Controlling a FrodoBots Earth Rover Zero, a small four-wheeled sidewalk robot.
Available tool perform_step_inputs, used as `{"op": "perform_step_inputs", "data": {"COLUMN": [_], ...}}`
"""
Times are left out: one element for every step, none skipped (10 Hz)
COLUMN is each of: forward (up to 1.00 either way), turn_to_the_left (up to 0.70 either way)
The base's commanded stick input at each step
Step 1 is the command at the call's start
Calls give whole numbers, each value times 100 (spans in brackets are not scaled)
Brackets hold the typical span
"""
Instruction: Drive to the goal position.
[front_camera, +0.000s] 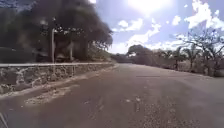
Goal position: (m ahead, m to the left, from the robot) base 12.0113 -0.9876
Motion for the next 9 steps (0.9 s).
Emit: {"op": "perform_step_inputs", "data": {"forward": [50, 50, 50, 50, 50, 50, 50, 50, 50], "turn_to_the_left": [0, 0, 0, 0, 0, 0, 0, 0, 0]}}
